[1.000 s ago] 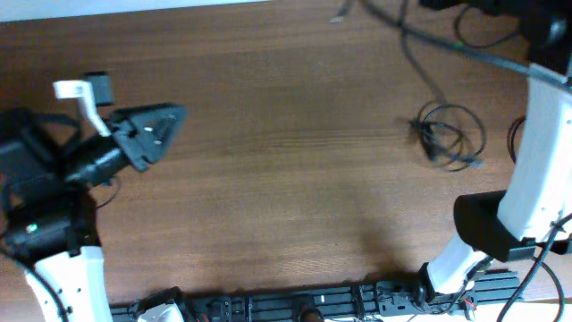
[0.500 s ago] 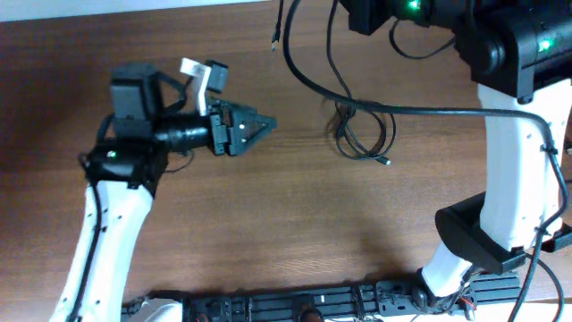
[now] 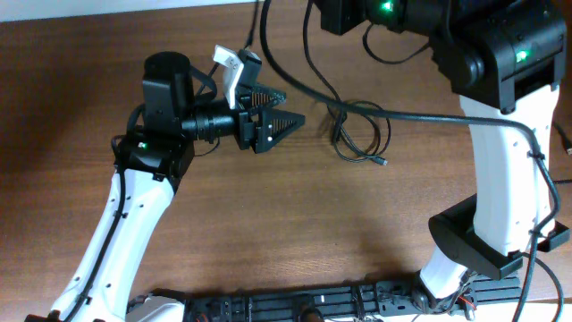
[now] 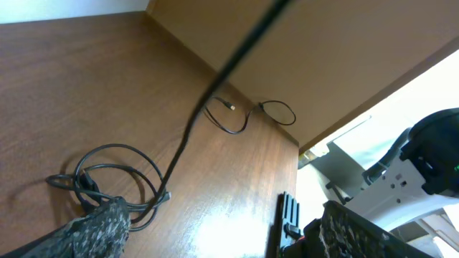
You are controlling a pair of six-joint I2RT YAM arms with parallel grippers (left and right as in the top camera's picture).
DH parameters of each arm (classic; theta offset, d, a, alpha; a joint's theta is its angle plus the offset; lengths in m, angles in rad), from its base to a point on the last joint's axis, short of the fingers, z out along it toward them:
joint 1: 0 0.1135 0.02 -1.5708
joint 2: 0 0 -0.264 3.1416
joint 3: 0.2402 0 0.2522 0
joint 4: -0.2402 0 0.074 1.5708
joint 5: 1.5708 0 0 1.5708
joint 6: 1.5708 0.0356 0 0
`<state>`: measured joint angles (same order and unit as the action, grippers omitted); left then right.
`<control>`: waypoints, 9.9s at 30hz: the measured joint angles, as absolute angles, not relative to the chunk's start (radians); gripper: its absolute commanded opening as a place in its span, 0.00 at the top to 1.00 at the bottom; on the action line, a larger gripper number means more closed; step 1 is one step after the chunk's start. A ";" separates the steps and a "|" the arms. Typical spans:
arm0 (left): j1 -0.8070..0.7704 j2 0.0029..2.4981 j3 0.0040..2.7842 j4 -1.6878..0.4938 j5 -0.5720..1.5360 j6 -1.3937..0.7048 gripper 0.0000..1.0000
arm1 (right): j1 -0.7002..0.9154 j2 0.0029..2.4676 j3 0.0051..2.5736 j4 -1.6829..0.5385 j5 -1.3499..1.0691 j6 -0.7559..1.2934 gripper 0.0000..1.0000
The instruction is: Untangle cables
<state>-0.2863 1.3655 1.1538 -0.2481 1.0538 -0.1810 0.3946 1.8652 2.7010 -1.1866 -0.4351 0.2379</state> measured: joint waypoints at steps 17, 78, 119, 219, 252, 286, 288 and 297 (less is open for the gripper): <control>-0.354 1.366 1.154 -0.065 0.953 -0.112 0.33 | 0.495 1.866 2.701 -1.128 -0.363 0.580 0.96; 0.025 1.363 1.151 0.672 1.049 -1.497 1.00 | 0.326 1.926 2.235 -1.578 -0.527 -0.490 0.03; -0.127 1.359 1.156 0.204 1.026 -1.061 0.84 | 0.335 1.926 2.237 -1.372 -0.992 -0.611 0.96; -0.252 1.475 1.156 -0.804 0.438 -0.368 0.52 | 0.391 1.931 1.630 -1.001 -0.447 0.179 0.32; 0.093 1.204 1.156 -0.861 0.558 -0.205 0.51 | 0.499 2.061 1.483 -0.739 -0.309 0.516 0.92; 0.090 1.204 1.156 -0.877 0.718 -0.116 0.39 | 0.499 1.702 2.028 -0.793 -0.364 0.439 0.96; 0.089 1.204 1.156 -0.879 0.750 -0.108 0.41 | 0.499 1.702 2.039 -0.789 -0.363 0.444 0.96; 0.081 1.204 1.156 -0.837 0.816 -0.244 0.44 | 0.501 1.700 2.039 -0.753 -0.329 0.495 0.96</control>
